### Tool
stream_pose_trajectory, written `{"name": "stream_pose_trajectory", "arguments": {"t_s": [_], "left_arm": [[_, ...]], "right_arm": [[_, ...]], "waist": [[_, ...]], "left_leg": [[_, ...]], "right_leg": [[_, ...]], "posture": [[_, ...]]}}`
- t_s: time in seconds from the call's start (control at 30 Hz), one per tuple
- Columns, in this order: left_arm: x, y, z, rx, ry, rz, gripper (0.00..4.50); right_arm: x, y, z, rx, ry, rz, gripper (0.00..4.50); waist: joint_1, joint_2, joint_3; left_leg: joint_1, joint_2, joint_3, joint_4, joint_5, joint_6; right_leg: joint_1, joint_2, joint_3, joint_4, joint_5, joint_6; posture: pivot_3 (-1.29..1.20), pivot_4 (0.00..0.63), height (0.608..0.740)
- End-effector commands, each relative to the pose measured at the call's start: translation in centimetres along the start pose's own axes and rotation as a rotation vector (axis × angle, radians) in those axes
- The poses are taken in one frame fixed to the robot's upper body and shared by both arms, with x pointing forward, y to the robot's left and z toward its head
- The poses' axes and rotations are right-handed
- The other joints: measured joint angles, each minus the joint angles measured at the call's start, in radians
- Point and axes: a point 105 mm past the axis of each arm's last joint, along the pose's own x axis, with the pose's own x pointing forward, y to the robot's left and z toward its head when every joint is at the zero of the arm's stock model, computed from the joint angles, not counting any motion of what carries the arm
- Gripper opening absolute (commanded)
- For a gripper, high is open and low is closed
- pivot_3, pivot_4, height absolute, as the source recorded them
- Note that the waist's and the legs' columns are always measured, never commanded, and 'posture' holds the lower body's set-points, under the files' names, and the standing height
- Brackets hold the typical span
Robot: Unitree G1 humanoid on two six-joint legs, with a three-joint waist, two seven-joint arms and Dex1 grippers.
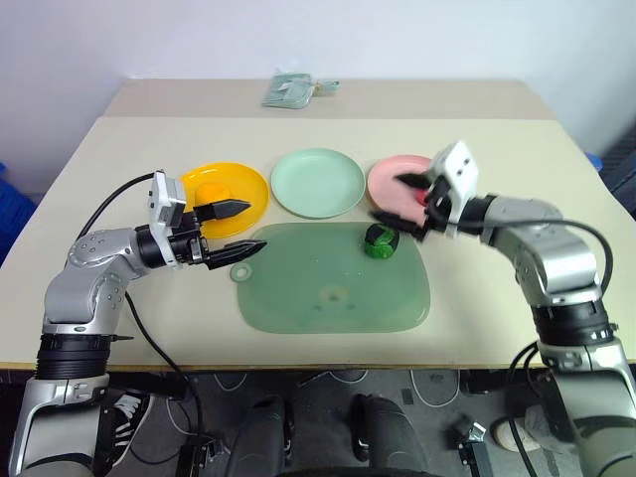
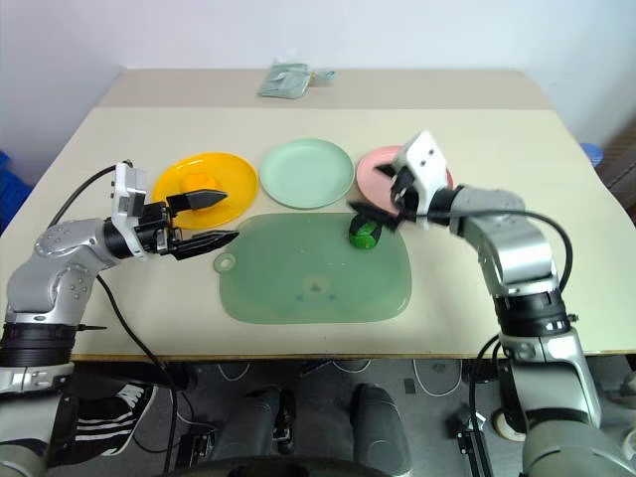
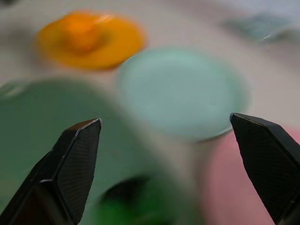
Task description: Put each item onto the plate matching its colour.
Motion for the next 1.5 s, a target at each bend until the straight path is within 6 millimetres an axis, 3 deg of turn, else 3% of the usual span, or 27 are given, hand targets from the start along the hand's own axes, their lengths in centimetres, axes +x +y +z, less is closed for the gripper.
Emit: {"name": "stream_pose_trajectory", "arguments": {"t_s": [0.03, 0.23, 0.47, 0.57, 0.67, 0.87, 1.03, 1.13, 1.27, 1.37, 1.47, 1.5], "left_arm": [[-0.1, -0.5, 0.4, 0.03, 0.015, -0.04, 4.5], [-0.1, -0.4, 0.3, 0.025, 0.015, -0.042, 4.5], [-0.5, -0.4, 0.2, 0.027, 0.025, -0.023, 4.5], [-0.6, -0.4, 0.2, 0.029, 0.025, -0.016, 4.5], [-0.8, -0.4, 0.3, 0.028, 0.023, -0.008, 4.5], [-0.9, 0.2, 0.5, 0.013, 0.002, 0.033, 4.5], [-1.5, 1.5, 0.6, 0.051, -0.001, 0.11, 4.5], [-1.8, 1.7, 0.8, 0.053, -0.003, 0.13, 4.5], [-2.4, 1.3, 1.0, 0.061, 0.0, 0.141, 4.5], [-3.0, 1.2, 0.9, 0.058, 0.008, 0.166, 4.5], [-3.3, 0.7, 0.8, 0.053, 0.012, 0.174, 4.5], [-3.3, 0.6, 0.8, 0.051, 0.011, 0.175, 4.5]], "right_arm": [[-0.1, 0.1, -0.4, -0.09, 0.053, -0.038, 4.48], [0.7, -0.5, -3.3, -0.088, 0.147, -0.094, 4.48], [1.3, -0.7, -4.8, -0.042, 0.178, -0.094, 4.48], [1.3, 0.2, -4.9, -0.027, 0.174, -0.048, 3.6], [1.5, -0.2, -3.6, -0.004, 0.118, -0.075, 2.22], [2.6, -1.9, 1.7, 0.014, -0.077, -0.145, 2.22], [7.2, -3.5, 4.4, -0.077, -0.13, -0.24, 2.22], [10.1, -3.5, 4.3, -0.116, -0.123, -0.265, 2.22], [12.3, -3.5, 2.2, -0.111, -0.069, -0.288, 2.22], [12.9, -3.3, 1.4, -0.085, -0.062, -0.263, 3.11], [12.8, -3.9, 2.1, -0.092, -0.093, -0.278, 4.46], [12.6, -4.1, 2.5, -0.09, -0.113, -0.283, 4.46]], "waist": [[-0.001, 0.0, 0.0], [0.001, 0.0, 0.0], [0.002, 0.0, 0.0], [0.002, 0.0, 0.0], [0.002, 0.0, 0.0], [-0.001, 0.0, 0.0], [-0.005, 0.0, 0.0], [-0.006, 0.0, 0.0], [-0.003, 0.0, 0.0], [-0.003, 0.001, 0.0], [-0.008, 0.001, 0.001], [-0.008, 0.002, 0.001]], "left_leg": [[0.0, 0.0, 0.0, 0.0, 0.0, -0.001], [0.001, 0.001, -0.001, 0.0, 0.002, -0.002], [0.0, 0.0, 0.0, 0.0, 0.002, -0.001], [0.0, 0.0, 0.0, 0.0, 0.002, -0.001], [0.0, 0.0, -0.001, 0.0, 0.002, -0.001], [0.0, 0.001, 0.0, 0.0, 0.002, -0.001], [0.001, 0.001, 0.0, 0.0, 0.003, -0.002], [0.001, 0.002, 0.0, 0.0, 0.003, -0.002], [0.0, 0.002, 0.0, -0.002, 0.003, -0.002], [-0.002, 0.002, 0.001, -0.002, 0.003, -0.002], [-0.002, 0.003, 0.0, -0.002, 0.003, -0.002], [-0.001, 0.003, 0.0, -0.002, 0.003, -0.002]], "right_leg": [[0.0, 0.0, 0.0, 0.0, -0.002, -0.003], [0.0, 0.0, 0.0, 0.0, -0.001, -0.006], [0.0, 0.001, 0.0, 0.0, 0.0, -0.005], [0.0, 0.001, 0.0, 0.0, 0.0, -0.005], [0.0, 0.001, 0.0, 0.0, 0.0, -0.005], [0.0, 0.001, 0.0, 0.001, 0.0, -0.005], [-0.001, 0.002, 0.0, 0.002, 0.001, -0.002], [-0.001, 0.003, 0.0, 0.003, 0.001, -0.002], [-0.002, 0.004, 0.0, 0.002, 0.002, -0.002], [-0.002, 0.003, 0.0, 0.0, 0.002, -0.002], [-0.002, 0.003, 0.0, 0.0, 0.002, -0.002], [-0.002, 0.003, 0.0, 0.0, 0.002, -0.002]], "posture": [[0.0, 0.15, 0.74], [0.0, 0.15, 0.74], [0.0, 0.15, 0.74], [0.0, 0.15, 0.74], [0.0, 0.15, 0.74], [0.0, 0.15, 0.74], [0.0, 0.15, 0.74], [0.0, 0.15, 0.74], [0.0, 0.15, 0.74], [0.0, 0.15, 0.74], [0.0, 0.15, 0.74], [0.0, 0.15, 0.74]]}}
